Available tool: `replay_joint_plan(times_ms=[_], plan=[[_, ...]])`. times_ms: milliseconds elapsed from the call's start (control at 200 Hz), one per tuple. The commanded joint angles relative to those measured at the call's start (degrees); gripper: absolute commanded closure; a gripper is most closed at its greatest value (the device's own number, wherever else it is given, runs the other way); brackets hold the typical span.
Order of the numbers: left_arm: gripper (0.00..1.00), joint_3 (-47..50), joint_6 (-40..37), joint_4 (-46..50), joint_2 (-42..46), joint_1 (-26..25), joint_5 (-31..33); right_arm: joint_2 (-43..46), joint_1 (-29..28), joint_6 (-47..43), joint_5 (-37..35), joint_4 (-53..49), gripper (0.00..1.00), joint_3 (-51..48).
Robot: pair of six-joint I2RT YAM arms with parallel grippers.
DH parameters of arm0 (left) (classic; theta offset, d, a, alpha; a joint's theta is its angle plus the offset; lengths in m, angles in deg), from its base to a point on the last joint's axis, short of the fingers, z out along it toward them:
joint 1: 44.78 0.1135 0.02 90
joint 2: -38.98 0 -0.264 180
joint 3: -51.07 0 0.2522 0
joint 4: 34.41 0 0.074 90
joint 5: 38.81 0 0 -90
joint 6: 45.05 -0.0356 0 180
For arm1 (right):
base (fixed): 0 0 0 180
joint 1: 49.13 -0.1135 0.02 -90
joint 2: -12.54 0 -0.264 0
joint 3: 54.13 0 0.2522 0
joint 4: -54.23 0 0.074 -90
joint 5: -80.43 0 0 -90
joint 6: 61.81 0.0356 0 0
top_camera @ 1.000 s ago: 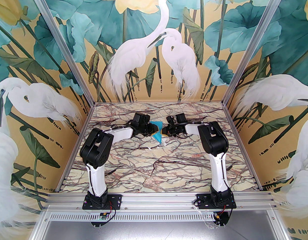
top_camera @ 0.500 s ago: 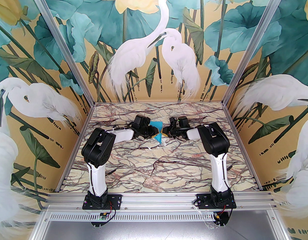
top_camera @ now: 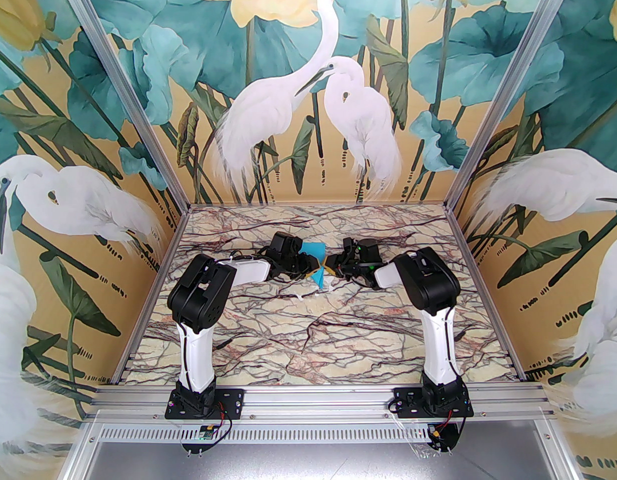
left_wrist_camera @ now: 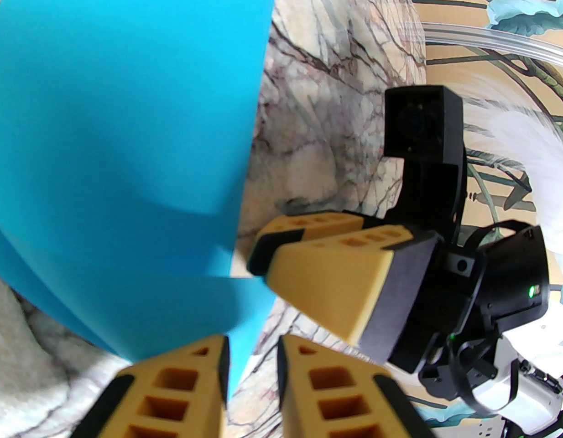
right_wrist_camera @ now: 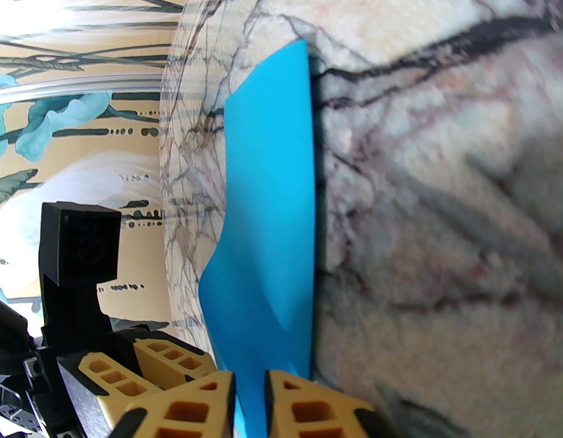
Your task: Fold a paper plane with a square sheet of paper (fold left side to right side)
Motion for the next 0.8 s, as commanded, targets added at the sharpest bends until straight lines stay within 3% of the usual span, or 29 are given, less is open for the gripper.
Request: replay_joint_plan(times_ms=[0,155,335,430,795], plan=[[0.74,0.68,0.75,-1.28,-0.96,-0.14,-0.23,1.15,-1.61,2.26,-1.88,0.01,0.82,-2.24],[0.74,0.7,0.79,-1.39,-1.0,-0.14,-0.37,1.96,-1.96,3.51,-3.77,2.36,0.82,-4.22],[0.74,0.71,0.88,-1.5,-0.75,-0.22,-0.57,2.0,-2.09,3.34,-4.52,2.7,1.0,-4.43],[0.74,0.82,0.83,-1.5,-0.37,-0.24,-0.64,1.96,-1.95,2.5,-4.07,2.04,1.0,-3.97],[0.7,-0.87,-1.08,1.31,2.22,0.99,-0.46,1.88,-1.17,-13.05,0.53,-20.27,1.0,5.42]])
